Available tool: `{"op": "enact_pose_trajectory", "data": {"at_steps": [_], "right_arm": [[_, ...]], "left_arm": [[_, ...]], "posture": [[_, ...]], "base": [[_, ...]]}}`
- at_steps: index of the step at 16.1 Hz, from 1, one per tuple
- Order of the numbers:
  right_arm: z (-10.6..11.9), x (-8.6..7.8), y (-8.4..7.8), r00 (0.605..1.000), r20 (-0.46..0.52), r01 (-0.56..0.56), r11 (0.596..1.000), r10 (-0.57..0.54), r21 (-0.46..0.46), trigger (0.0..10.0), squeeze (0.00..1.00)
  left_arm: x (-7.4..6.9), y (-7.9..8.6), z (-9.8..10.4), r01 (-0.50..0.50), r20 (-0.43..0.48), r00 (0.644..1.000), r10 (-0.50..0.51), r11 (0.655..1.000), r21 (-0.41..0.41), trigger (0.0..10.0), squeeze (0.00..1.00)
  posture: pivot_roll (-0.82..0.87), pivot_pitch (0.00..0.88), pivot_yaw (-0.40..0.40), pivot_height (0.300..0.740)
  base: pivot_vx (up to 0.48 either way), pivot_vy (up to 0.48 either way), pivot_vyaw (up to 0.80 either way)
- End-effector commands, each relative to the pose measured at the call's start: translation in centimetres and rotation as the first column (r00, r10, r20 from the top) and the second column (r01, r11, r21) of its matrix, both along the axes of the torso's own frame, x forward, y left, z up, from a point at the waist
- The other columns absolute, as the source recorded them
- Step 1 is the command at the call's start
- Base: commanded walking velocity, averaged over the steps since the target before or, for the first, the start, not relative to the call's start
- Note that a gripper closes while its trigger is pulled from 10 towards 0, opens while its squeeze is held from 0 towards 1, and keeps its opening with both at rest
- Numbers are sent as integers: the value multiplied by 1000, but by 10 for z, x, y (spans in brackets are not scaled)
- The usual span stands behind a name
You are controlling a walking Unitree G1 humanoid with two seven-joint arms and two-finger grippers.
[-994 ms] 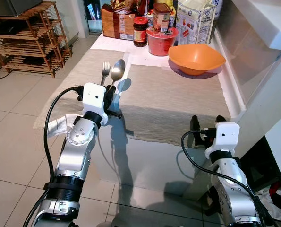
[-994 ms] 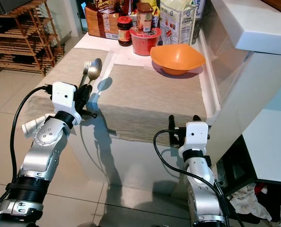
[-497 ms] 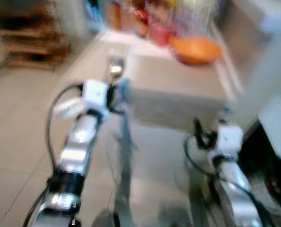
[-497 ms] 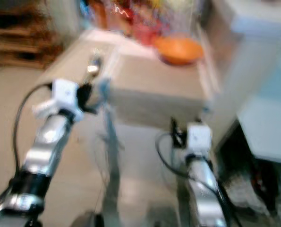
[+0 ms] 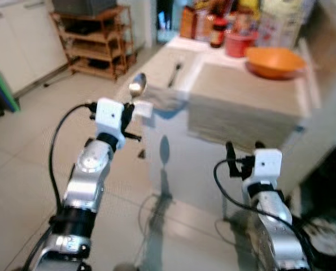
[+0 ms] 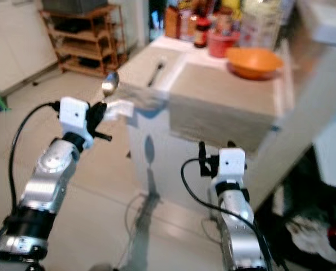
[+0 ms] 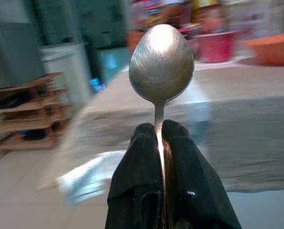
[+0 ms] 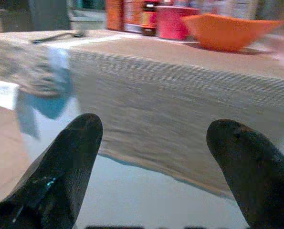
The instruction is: Setting the table
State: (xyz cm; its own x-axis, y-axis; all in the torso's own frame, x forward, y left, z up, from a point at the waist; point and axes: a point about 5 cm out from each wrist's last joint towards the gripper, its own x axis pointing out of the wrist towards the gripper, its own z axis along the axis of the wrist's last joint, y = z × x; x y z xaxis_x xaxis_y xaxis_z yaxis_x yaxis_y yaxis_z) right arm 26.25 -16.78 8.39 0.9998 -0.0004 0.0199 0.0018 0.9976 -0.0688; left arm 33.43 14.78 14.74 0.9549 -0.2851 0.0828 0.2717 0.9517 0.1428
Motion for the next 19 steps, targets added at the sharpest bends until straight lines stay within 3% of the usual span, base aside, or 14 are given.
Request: {"op": "enact_pose_trajectory", "data": {"at_steps": [1,19], "right_arm": [[3,1,-3,1000,14,11,1000,-11,0,10000,0],[7,5,-4,999,34,20,1000,-20,0,10000,0]], "left_arm": [[1,-3,5,20,20,1000,-20,1000,11,10000,0],[0,-17,1,59,14,998,-59,998,4,10000,0]], "posture": [[37,0,5,740],[19,0,15,740]], "base": [[0,-480,0],[0,-457,0]]}}
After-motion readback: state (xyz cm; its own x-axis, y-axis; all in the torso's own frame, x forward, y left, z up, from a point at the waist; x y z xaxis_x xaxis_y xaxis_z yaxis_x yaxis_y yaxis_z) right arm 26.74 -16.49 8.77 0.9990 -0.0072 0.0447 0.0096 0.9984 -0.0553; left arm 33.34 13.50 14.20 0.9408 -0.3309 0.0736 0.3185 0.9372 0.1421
